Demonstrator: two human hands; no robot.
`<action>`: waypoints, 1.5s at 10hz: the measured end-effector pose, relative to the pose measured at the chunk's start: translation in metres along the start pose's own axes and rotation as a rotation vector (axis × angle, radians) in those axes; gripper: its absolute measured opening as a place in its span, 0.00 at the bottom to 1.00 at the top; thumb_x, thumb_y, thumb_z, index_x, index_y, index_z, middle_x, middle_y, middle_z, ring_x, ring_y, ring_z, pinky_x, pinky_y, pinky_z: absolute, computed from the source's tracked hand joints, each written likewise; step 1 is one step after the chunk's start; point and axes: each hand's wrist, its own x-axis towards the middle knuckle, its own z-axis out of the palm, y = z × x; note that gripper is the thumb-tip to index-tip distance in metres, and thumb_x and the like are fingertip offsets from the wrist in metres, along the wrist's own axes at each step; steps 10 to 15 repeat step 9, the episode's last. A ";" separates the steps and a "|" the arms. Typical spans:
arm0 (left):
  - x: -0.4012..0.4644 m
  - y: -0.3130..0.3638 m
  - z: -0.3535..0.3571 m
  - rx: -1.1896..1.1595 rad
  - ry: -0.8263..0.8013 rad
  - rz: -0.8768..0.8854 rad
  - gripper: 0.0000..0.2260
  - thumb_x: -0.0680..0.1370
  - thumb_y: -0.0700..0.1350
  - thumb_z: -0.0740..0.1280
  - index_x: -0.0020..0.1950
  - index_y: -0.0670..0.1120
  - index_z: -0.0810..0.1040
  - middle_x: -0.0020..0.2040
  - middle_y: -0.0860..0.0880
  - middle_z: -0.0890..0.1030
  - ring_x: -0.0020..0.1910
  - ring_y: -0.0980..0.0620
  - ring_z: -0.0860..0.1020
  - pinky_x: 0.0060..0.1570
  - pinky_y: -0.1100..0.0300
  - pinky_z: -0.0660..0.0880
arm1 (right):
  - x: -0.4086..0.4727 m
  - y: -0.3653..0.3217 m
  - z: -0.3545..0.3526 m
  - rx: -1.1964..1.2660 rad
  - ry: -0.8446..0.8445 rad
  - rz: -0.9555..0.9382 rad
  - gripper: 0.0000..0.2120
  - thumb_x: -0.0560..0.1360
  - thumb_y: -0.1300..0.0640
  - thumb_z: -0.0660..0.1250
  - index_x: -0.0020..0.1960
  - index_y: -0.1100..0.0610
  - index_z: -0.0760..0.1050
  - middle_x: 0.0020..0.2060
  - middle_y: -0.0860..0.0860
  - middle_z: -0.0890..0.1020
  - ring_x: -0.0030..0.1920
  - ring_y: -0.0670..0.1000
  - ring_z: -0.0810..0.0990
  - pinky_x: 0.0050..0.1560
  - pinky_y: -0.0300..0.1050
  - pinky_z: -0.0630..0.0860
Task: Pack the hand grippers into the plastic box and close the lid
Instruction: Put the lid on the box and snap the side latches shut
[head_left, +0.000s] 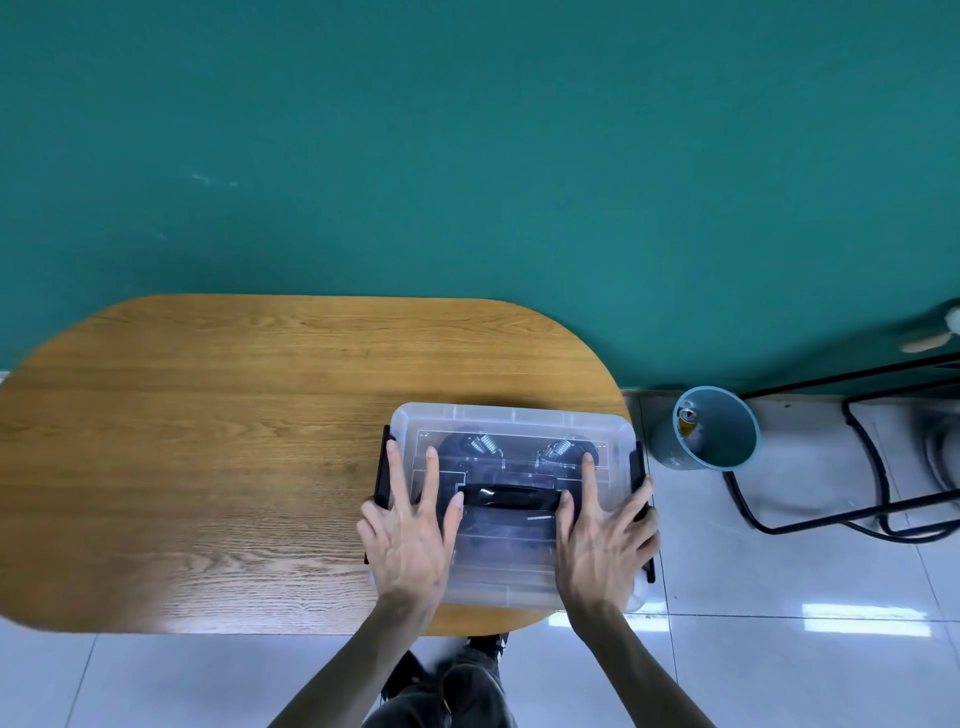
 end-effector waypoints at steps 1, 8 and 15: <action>0.001 0.001 -0.001 0.026 0.005 -0.002 0.31 0.81 0.67 0.43 0.83 0.58 0.45 0.83 0.43 0.40 0.38 0.46 0.63 0.39 0.52 0.63 | 0.000 0.001 0.002 -0.005 0.015 -0.005 0.26 0.82 0.40 0.47 0.80 0.40 0.53 0.74 0.70 0.56 0.57 0.66 0.66 0.55 0.64 0.67; 0.050 -0.046 -0.204 0.144 -0.316 0.371 0.30 0.84 0.62 0.43 0.83 0.48 0.49 0.75 0.43 0.69 0.73 0.43 0.68 0.73 0.46 0.63 | 0.029 -0.053 -0.186 -0.227 -0.218 -0.676 0.36 0.80 0.41 0.30 0.68 0.53 0.71 0.67 0.56 0.73 0.65 0.59 0.71 0.64 0.55 0.69; 0.064 -0.051 -0.255 0.133 -0.156 0.345 0.30 0.84 0.63 0.44 0.83 0.49 0.51 0.77 0.43 0.67 0.75 0.42 0.65 0.73 0.45 0.61 | 0.031 -0.086 -0.237 -0.192 -0.114 -0.715 0.42 0.75 0.39 0.26 0.68 0.53 0.71 0.66 0.55 0.74 0.64 0.59 0.71 0.63 0.55 0.68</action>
